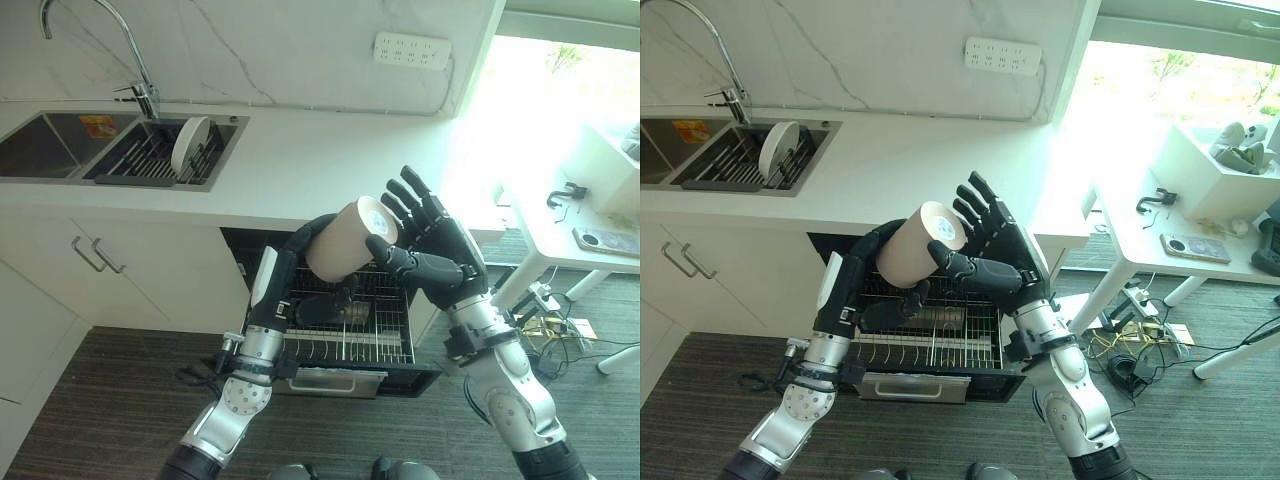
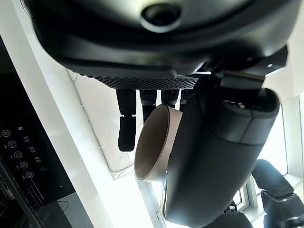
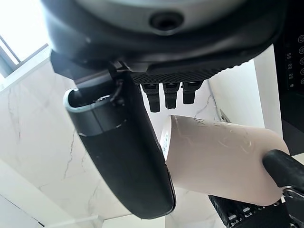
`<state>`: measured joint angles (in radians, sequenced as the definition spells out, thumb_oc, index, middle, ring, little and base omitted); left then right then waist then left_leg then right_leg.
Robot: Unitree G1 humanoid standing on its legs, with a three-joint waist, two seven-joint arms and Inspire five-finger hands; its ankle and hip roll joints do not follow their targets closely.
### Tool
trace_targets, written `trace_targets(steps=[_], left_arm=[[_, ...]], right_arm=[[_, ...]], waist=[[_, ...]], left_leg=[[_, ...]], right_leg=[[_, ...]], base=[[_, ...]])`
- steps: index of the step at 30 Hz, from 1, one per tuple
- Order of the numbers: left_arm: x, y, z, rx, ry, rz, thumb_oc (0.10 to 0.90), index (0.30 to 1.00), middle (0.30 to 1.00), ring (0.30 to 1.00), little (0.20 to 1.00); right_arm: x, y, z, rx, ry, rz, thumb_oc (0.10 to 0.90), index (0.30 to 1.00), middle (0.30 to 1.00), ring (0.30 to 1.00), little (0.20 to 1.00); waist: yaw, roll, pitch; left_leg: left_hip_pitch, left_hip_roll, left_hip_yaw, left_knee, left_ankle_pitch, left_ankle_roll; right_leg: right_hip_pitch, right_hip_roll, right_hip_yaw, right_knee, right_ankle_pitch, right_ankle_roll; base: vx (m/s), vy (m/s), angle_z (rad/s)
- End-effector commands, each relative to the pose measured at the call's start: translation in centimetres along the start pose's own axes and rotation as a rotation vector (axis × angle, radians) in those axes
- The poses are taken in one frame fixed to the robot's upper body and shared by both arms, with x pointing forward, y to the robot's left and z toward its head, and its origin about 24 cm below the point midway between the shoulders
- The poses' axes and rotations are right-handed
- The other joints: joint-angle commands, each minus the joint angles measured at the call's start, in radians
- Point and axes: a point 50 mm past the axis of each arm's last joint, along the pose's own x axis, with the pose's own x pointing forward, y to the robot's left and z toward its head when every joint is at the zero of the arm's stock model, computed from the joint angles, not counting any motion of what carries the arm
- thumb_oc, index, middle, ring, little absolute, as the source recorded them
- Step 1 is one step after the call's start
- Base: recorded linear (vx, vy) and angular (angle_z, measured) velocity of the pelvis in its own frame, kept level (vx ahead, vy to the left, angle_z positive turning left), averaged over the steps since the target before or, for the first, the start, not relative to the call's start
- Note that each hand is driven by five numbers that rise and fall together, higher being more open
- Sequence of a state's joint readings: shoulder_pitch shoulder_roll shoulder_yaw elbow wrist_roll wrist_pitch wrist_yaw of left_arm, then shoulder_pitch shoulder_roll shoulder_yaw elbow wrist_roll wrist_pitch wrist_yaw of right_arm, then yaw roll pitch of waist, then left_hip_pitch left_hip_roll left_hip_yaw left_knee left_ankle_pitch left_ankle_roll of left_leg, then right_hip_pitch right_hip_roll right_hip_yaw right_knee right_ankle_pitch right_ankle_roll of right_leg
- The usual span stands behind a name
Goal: Place the dishes in the dishwasher.
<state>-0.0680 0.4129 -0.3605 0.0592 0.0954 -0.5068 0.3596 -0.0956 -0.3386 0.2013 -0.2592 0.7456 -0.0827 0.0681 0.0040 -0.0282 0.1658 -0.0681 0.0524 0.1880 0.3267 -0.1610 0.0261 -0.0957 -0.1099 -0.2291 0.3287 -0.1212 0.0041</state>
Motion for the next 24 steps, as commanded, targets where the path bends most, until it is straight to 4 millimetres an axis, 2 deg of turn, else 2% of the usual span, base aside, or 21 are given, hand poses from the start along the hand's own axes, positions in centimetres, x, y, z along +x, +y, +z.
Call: trace_targets(steps=[1, 9, 14, 24], left_arm=[[2.9, 0.4, 5.0, -0.097, -0.313, 0.042, 0.4, 0.3, 0.3, 0.3, 0.3], [3.0, 0.3, 5.4, -0.112, -0.324, 0.034, 0.4, 0.3, 0.3, 0.3, 0.3], [3.2, 0.5, 5.3, -0.122, -0.313, 0.05, 0.4, 0.3, 0.3, 0.3, 0.3], [3.1, 0.0, 5.7, -0.148, -0.336, 0.004, 0.4, 0.3, 0.3, 0.3, 0.3]], right_arm=[[1.9, 1.2, 2.6, -0.02, -0.187, 0.073, 0.8, 0.9, 0.9, 0.9, 0.9], [1.9, 1.9, 1.6, -0.003, -0.139, 0.112, 0.8, 0.9, 0.9, 0.9, 0.9], [1.9, 2.3, 1.2, 0.07, -0.118, 0.137, 0.8, 0.9, 0.9, 0.9, 0.9], [2.1, 2.1, 0.9, 0.082, -0.108, 0.105, 0.8, 0.9, 0.9, 0.9, 0.9]], waist=[[0.008, 0.0, -0.076], [0.009, 0.001, -0.074], [0.008, 0.0, -0.072], [0.008, -0.002, -0.072]], left_leg=[[0.05, 0.101, -0.065, -0.027, -0.106, -0.083], [0.049, 0.1, -0.064, -0.027, -0.104, -0.081], [0.049, 0.102, -0.062, -0.027, -0.103, -0.082], [0.05, 0.102, -0.06, -0.027, -0.102, -0.08]], right_leg=[[0.073, -0.065, 0.006, -0.029, -0.088, 0.117], [0.073, -0.067, 0.004, -0.029, -0.087, 0.117], [0.073, -0.066, 0.005, -0.029, -0.087, 0.117], [0.073, -0.064, 0.006, -0.029, -0.088, 0.115]], base=[[0.0, 0.0, 0.0], [0.0, 0.0, 0.0], [0.0, 0.0, 0.0], [0.0, 0.0, 0.0]])
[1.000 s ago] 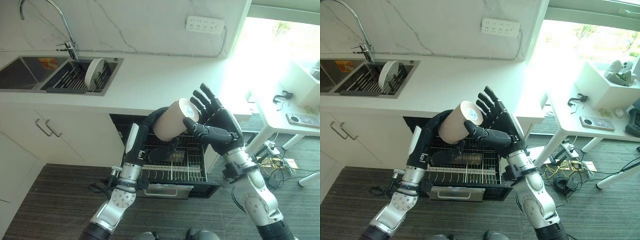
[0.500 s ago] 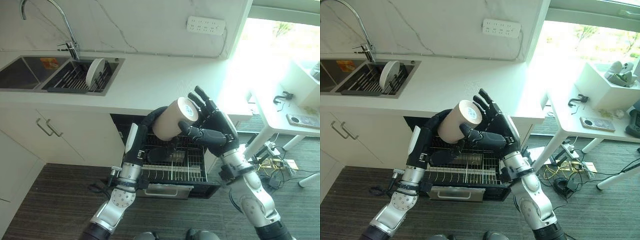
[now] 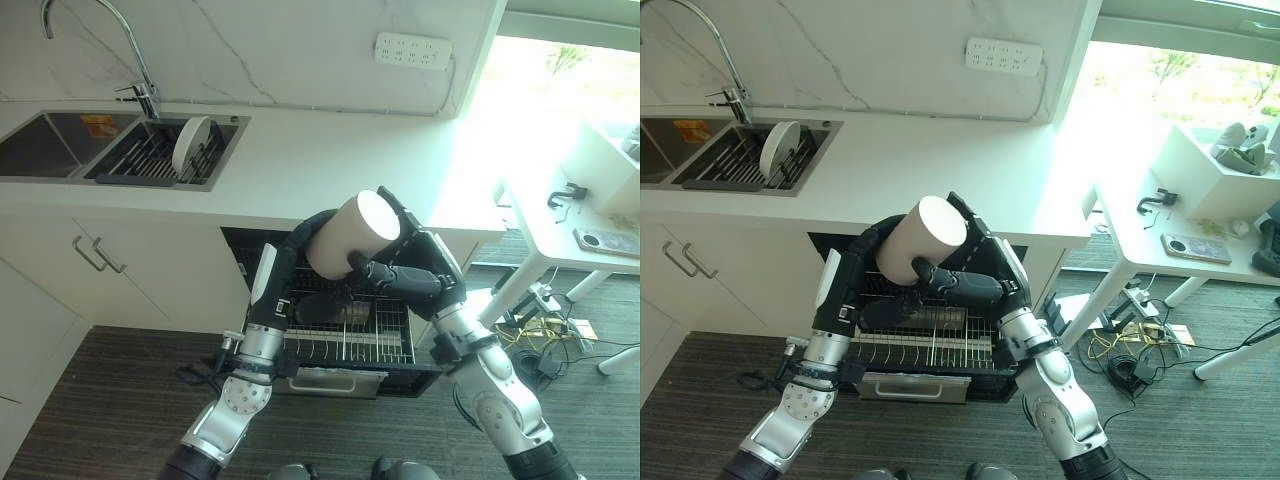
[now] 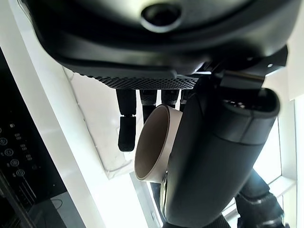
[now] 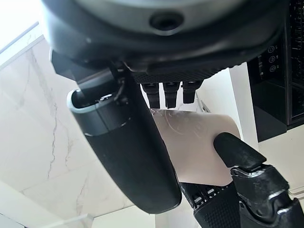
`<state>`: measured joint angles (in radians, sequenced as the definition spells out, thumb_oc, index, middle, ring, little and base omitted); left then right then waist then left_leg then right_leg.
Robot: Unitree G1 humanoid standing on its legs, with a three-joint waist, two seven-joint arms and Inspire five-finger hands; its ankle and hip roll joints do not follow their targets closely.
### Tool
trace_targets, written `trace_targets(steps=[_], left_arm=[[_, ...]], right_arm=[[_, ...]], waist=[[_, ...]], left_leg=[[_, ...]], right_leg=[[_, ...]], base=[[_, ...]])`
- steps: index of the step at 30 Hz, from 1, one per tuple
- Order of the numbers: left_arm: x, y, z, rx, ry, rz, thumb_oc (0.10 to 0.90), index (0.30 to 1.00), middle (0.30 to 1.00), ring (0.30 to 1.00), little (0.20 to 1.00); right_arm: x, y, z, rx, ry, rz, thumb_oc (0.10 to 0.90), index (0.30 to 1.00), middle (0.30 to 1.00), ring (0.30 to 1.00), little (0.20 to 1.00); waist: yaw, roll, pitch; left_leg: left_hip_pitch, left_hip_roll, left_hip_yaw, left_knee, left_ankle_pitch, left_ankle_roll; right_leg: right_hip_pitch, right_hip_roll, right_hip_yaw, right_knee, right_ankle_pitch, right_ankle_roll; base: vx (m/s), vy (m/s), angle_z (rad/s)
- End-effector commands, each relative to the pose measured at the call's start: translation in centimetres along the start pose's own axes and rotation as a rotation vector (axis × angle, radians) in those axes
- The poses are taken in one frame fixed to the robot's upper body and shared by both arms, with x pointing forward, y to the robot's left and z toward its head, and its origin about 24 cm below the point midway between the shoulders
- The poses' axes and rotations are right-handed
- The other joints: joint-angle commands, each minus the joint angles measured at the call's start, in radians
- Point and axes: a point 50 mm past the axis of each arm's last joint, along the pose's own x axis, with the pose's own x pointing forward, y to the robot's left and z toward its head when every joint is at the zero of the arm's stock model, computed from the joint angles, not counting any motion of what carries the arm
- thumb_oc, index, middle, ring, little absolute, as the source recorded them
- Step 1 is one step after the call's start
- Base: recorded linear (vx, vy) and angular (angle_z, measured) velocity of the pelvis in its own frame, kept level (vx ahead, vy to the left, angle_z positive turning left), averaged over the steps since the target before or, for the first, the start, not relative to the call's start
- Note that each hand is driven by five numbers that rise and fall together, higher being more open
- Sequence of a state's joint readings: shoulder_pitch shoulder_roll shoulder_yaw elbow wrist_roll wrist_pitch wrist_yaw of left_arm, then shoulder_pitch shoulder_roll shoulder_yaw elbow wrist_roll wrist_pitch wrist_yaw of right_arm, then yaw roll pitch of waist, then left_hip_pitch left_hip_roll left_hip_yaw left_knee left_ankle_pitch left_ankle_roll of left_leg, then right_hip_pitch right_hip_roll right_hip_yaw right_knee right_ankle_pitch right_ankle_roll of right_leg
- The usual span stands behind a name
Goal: Place the dishes in the dishwasher.
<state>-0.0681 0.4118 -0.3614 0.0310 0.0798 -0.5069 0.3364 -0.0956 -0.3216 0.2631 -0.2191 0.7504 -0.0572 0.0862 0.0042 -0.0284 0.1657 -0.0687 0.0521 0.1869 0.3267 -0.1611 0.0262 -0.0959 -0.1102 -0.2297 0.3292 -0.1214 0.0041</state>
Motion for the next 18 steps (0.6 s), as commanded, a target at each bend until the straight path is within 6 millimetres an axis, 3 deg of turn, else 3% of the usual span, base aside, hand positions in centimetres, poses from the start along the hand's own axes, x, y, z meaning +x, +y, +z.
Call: trace_targets(steps=[1, 18], left_arm=[[3.1, -0.3, 5.2, -0.127, -0.317, 0.0, 0.4, 0.3, 0.3, 0.3, 0.3], [3.2, -1.9, 5.6, -0.183, -0.321, -0.112, 0.4, 0.3, 0.3, 0.3, 0.3]], right_arm=[[2.1, 1.3, 3.0, 0.029, -0.193, 0.076, 0.8, 0.9, 0.9, 0.9, 0.9], [3.2, 1.4, 3.2, 0.027, -0.213, 0.057, 0.8, 0.9, 0.9, 0.9, 0.9]], waist=[[0.008, -0.002, -0.072], [0.014, -0.004, -0.069]], left_leg=[[0.051, 0.102, -0.059, -0.027, -0.102, -0.08], [0.051, 0.096, -0.064, -0.027, -0.103, -0.078]], right_leg=[[0.073, -0.063, 0.008, -0.029, -0.088, 0.114], [0.074, -0.063, 0.008, -0.029, -0.087, 0.114]], base=[[0.0, 0.0, 0.0], [0.0, 0.0, 0.0]])
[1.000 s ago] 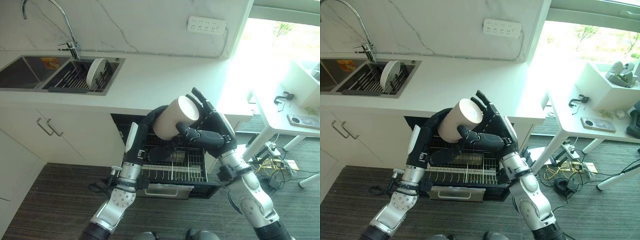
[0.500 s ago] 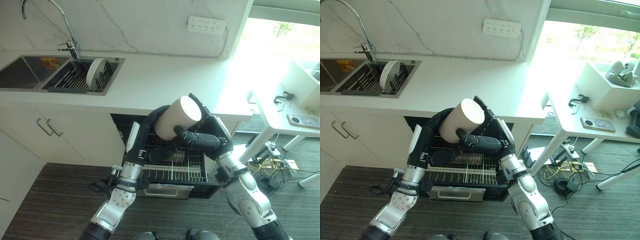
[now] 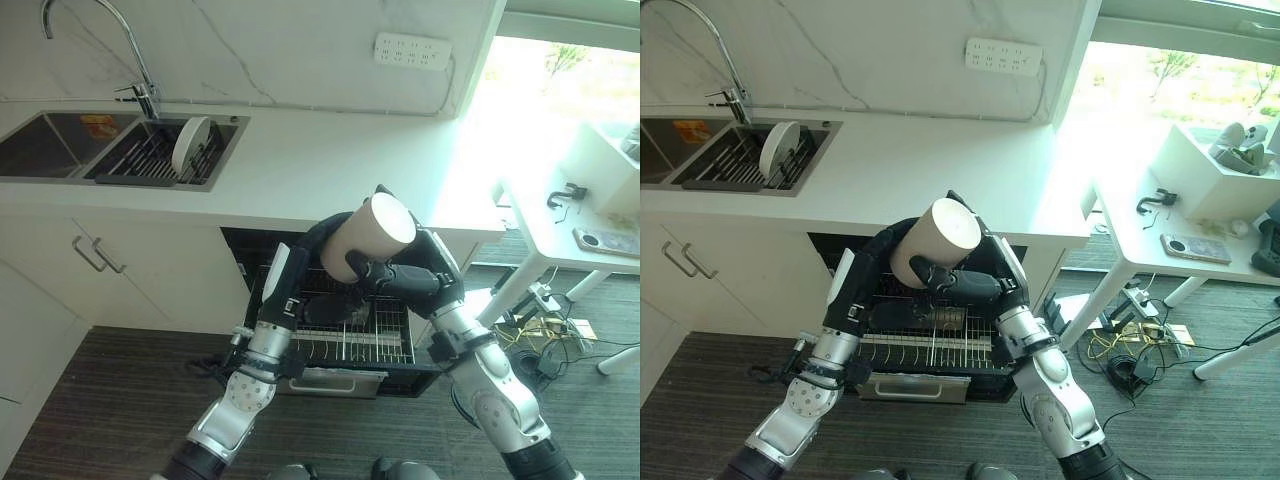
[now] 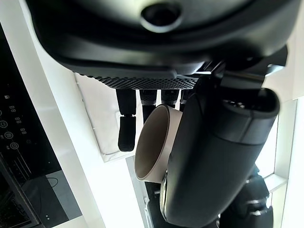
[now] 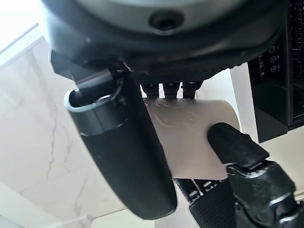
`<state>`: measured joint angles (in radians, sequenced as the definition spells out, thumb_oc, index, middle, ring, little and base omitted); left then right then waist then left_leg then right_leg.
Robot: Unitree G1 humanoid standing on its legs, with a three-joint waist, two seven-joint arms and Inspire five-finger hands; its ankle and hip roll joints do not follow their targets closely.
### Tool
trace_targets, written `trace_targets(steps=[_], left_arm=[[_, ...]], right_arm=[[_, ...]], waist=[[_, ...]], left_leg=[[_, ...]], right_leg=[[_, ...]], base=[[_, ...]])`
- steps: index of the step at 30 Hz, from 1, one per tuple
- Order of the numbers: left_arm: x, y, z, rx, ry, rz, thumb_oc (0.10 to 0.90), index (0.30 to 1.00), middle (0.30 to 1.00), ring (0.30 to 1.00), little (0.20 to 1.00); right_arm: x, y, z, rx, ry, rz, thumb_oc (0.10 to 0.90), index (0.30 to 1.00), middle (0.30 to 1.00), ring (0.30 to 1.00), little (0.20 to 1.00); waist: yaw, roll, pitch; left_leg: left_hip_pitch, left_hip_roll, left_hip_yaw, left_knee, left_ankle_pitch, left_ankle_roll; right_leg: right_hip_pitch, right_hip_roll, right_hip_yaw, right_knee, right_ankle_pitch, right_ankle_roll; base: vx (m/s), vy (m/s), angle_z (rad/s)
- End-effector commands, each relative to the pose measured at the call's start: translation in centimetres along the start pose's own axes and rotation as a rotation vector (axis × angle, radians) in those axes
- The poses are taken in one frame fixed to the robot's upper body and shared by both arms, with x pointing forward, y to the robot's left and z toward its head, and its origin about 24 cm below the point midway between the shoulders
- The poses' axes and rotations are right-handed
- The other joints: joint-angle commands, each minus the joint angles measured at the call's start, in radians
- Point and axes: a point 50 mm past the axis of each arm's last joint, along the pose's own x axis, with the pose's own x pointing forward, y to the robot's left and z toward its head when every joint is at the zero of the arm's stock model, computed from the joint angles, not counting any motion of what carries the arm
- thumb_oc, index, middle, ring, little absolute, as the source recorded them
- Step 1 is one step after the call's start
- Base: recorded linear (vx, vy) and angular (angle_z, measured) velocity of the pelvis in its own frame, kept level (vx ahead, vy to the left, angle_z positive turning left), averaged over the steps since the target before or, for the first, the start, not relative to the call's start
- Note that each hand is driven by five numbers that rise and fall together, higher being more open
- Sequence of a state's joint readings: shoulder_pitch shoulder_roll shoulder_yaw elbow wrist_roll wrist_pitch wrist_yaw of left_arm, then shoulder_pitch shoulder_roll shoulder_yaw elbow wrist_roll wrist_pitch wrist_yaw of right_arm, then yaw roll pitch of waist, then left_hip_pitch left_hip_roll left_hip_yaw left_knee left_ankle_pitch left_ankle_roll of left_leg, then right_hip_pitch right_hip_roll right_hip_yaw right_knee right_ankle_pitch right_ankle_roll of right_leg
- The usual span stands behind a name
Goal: Place the dishes in the dishwasher.
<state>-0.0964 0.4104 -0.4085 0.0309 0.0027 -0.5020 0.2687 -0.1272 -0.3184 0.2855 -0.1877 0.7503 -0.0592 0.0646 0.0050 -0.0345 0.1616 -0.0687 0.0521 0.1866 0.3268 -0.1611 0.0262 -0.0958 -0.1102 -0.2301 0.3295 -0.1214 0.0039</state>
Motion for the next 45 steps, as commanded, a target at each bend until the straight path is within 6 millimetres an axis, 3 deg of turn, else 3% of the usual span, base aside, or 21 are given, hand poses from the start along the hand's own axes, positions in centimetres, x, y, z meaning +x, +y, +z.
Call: trace_targets(steps=[1, 17, 18, 19, 32, 36, 37, 38, 45], left_arm=[[2.8, -1.2, 5.3, -0.091, -0.324, -0.056, 0.4, 0.3, 0.3, 0.3, 0.3], [3.0, -2.4, 5.7, -0.132, -0.339, -0.179, 0.4, 0.3, 0.3, 0.3, 0.3], [3.0, -2.5, 5.7, -0.134, -0.339, -0.186, 0.4, 0.3, 0.3, 0.3, 0.3], [3.1, -2.6, 5.7, -0.134, -0.339, -0.19, 0.4, 0.3, 0.3, 0.3, 0.3], [3.3, -2.9, 5.9, -0.149, -0.342, -0.223, 0.4, 0.3, 0.3, 0.3, 0.3], [3.3, -2.5, 5.3, -0.155, -0.303, -0.182, 0.4, 0.3, 0.3, 0.3, 0.3], [3.1, -1.8, 4.8, -0.154, -0.268, -0.14, 0.676, 0.714, 0.714, 0.714, 0.714], [3.0, -1.3, 4.4, -0.151, -0.247, -0.108, 0.8, 0.9, 0.9, 0.9, 0.9], [1.4, 2.9, 3.3, -0.08, -0.199, 0.115, 0.8, 0.9, 0.9, 0.9, 0.9]], right_arm=[[2.6, 1.3, 3.6, 0.027, -0.226, 0.064, 0.8, 0.9, 0.9, 0.9, 0.9], [3.5, 1.7, 3.9, 0.029, -0.236, 0.084, 0.8, 0.9, 0.9, 0.9, 0.9], [3.5, 1.8, 4.0, 0.029, -0.243, 0.087, 0.536, 0.505, 0.505, 0.505, 0.505], [3.5, 1.9, 4.1, 0.027, -0.247, 0.087, 0.4, 0.3, 0.3, 0.3, 0.3], [3.7, 2.1, 4.8, -0.148, -0.278, 0.101, 0.4, 0.3, 0.3, 0.3, 0.3], [3.3, 1.2, 5.3, -0.185, -0.313, 0.045, 0.4, 0.3, 0.3, 0.3, 0.3], [2.8, 0.6, 5.4, -0.188, -0.321, 0.018, 0.4, 0.3, 0.3, 0.3, 0.3], [2.4, 0.2, 5.5, -0.19, -0.327, 0.001, 0.4, 0.3, 0.3, 0.3, 0.3], [0.3, -2.4, 6.4, -0.224, -0.37, -0.111, 0.4, 0.3, 0.3, 0.3, 0.3]], waist=[[0.014, 0.002, -0.065], [0.022, 0.003, -0.07], [0.022, 0.003, -0.07], [0.021, 0.003, -0.07], [0.019, 0.004, -0.071], [0.018, 0.004, -0.068], [0.017, 0.005, -0.067], [0.017, 0.006, -0.066], [0.025, 0.011, -0.06]], left_leg=[[0.051, 0.096, -0.064, -0.027, -0.103, -0.078], [0.05, 0.091, -0.068, -0.027, -0.106, -0.076], [0.05, 0.091, -0.068, -0.027, -0.105, -0.076], [0.05, 0.091, -0.068, -0.027, -0.106, -0.076], [0.048, 0.092, -0.066, -0.027, -0.105, -0.078], [0.049, 0.094, -0.062, -0.027, -0.105, -0.078], [0.049, 0.093, -0.061, -0.027, -0.106, -0.077], [0.049, 0.093, -0.061, -0.027, -0.105, -0.076], [0.051, 0.093, -0.063, -0.027, -0.103, -0.077]], right_leg=[[0.074, -0.063, 0.009, -0.029, -0.086, 0.114], [0.075, -0.068, 0.001, -0.029, -0.088, 0.114], [0.075, -0.068, 0.0, -0.029, -0.087, 0.115], [0.075, -0.068, 0.001, -0.029, -0.087, 0.114], [0.072, -0.067, 0.003, -0.029, -0.088, 0.115], [0.072, -0.067, 0.001, -0.029, -0.086, 0.116], [0.072, -0.067, 0.001, -0.029, -0.087, 0.115], [0.072, -0.067, 0.002, -0.029, -0.087, 0.115], [0.075, -0.067, 0.0, -0.029, -0.086, 0.111]], base=[[0.0, 0.0, 0.0], [0.0, 0.0, 0.0], [0.0, 0.0, 0.0], [0.0, 0.0, 0.0], [0.0, 0.001, 0.0], [-0.03, 0.005, 0.0], [0.0, 0.0, 0.0], [0.0, 0.0, 0.0], [0.0, 0.0, 0.0]])
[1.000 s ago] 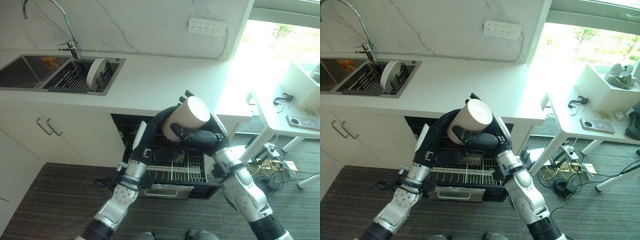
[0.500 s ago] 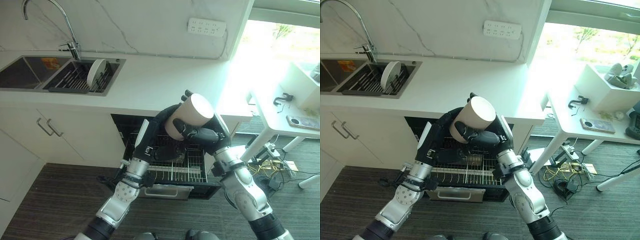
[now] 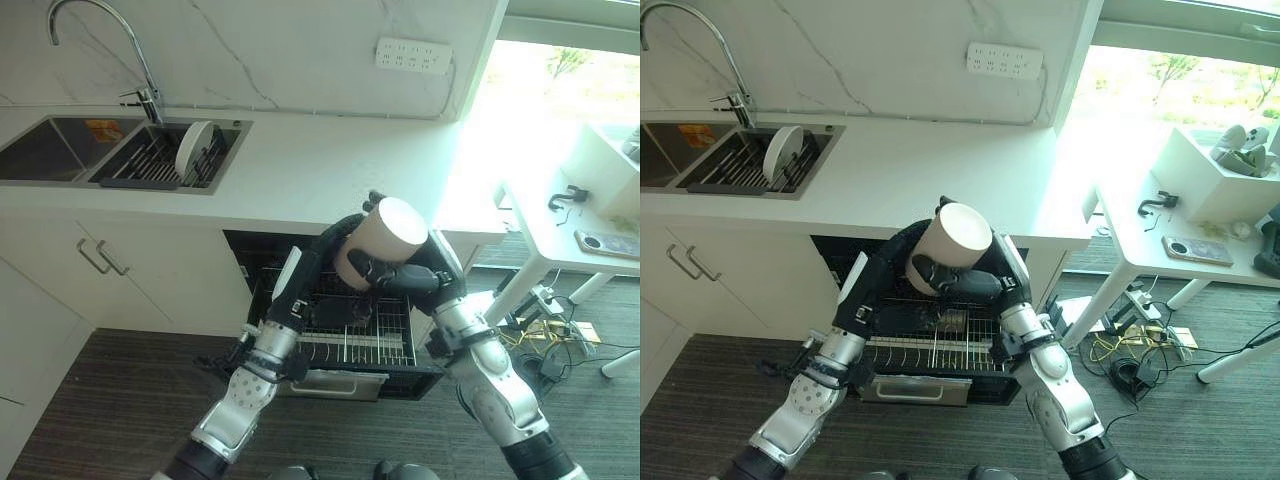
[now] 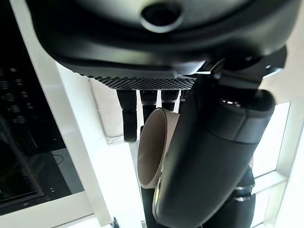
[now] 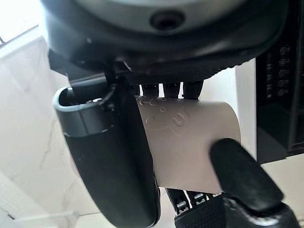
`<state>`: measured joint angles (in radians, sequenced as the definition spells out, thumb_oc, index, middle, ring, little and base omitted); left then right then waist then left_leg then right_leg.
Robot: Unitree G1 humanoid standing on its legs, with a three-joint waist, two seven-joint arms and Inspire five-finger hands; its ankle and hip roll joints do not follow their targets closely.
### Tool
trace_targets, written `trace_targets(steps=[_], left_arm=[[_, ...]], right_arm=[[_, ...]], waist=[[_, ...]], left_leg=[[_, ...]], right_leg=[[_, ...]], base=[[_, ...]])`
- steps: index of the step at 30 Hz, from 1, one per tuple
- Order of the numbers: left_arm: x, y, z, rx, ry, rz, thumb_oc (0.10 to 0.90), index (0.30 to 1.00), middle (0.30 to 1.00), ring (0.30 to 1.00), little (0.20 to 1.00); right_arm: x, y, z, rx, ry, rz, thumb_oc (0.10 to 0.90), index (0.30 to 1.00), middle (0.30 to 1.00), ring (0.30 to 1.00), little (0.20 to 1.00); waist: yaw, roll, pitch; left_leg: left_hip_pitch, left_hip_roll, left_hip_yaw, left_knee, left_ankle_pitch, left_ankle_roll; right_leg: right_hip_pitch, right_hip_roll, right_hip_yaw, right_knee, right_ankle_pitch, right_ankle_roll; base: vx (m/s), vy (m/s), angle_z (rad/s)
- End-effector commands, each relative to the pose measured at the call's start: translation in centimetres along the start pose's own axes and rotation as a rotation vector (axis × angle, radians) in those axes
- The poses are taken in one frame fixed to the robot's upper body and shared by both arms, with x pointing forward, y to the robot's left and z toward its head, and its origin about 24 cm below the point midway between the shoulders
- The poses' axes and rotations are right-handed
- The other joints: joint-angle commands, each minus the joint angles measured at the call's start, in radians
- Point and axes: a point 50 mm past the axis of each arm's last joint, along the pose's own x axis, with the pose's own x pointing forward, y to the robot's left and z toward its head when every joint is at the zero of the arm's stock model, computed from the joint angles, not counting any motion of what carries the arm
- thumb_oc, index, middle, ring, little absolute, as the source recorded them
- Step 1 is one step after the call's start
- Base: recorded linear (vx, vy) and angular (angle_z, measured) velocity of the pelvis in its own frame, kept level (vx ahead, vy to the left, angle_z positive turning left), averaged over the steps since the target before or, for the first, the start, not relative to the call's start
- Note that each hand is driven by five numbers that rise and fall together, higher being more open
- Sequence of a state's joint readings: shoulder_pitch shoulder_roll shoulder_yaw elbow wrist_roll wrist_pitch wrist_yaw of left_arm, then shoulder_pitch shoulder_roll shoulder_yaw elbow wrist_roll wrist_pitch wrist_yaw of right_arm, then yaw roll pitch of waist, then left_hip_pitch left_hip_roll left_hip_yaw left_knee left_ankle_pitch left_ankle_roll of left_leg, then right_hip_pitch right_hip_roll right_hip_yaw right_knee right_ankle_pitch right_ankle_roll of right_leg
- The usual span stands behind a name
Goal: Place the dishes in the dishwasher.
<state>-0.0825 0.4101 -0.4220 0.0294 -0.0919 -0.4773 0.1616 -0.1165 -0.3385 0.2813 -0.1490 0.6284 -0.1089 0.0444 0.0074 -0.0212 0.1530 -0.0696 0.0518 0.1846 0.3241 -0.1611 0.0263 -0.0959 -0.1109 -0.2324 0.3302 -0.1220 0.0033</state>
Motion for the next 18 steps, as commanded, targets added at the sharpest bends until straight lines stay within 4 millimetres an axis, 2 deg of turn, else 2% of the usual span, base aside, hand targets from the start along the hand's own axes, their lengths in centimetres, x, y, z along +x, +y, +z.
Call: trace_targets(steps=[1, 2, 3, 9, 18], left_arm=[[0.9, 4.2, 4.1, 0.026, -0.257, 0.237, 0.8, 0.9, 0.9, 0.9, 0.9], [0.7, 4.7, 4.0, 0.034, -0.256, 0.266, 0.8, 0.9, 0.9, 0.9, 0.9], [0.0, 6.1, 4.0, 0.057, -0.249, 0.347, 0.8, 0.9, 0.9, 0.9, 0.9], [-2.5, 10.1, 3.6, 0.146, -0.209, 0.603, 0.8, 0.9, 0.9, 0.9, 0.9], [-4.4, 12.5, 3.3, 0.259, -0.166, 0.739, 0.8, 0.9, 0.9, 0.9, 0.9]], right_arm=[[0.5, -2.7, 6.5, -0.083, -0.377, -0.117, 0.4, 0.3, 0.3, 0.3, 0.3], [0.3, -2.9, 6.6, -0.087, -0.382, -0.127, 0.4, 0.3, 0.3, 0.3, 0.3], [-0.1, -3.4, 6.9, -0.099, -0.392, -0.151, 0.4, 0.3, 0.3, 0.3, 0.3], [-1.4, -5.0, 7.4, -0.115, -0.421, -0.229, 0.4, 0.3, 0.3, 0.3, 0.3], [-2.2, -5.7, 7.6, -0.128, -0.438, -0.278, 0.4, 0.3, 0.3, 0.3, 0.3]], waist=[[0.023, -0.002, -0.051], [0.024, -0.002, -0.05], [0.026, 0.0, -0.05], [0.026, 0.0, -0.056], [0.021, 0.003, -0.063]], left_leg=[[0.053, 0.093, -0.063, -0.024, -0.102, -0.078], [0.053, 0.093, -0.063, -0.024, -0.103, -0.078], [0.053, 0.092, -0.065, -0.024, -0.102, -0.079], [0.053, 0.091, -0.067, -0.024, -0.102, -0.081], [0.053, 0.092, -0.066, -0.024, -0.1, -0.085]], right_leg=[[0.076, -0.066, 0.001, -0.03, -0.086, 0.112], [0.076, -0.067, 0.0, -0.03, -0.086, 0.111], [0.077, -0.067, -0.001, -0.03, -0.087, 0.11], [0.079, -0.067, -0.003, -0.03, -0.093, 0.107], [0.079, -0.066, -0.001, -0.03, -0.099, 0.105]], base=[[0.0, 0.0, 0.0], [0.0, 0.0, 0.0], [0.01, 0.002, 0.03], [0.01, 0.006, 0.03], [0.0, 0.006, 0.01]])
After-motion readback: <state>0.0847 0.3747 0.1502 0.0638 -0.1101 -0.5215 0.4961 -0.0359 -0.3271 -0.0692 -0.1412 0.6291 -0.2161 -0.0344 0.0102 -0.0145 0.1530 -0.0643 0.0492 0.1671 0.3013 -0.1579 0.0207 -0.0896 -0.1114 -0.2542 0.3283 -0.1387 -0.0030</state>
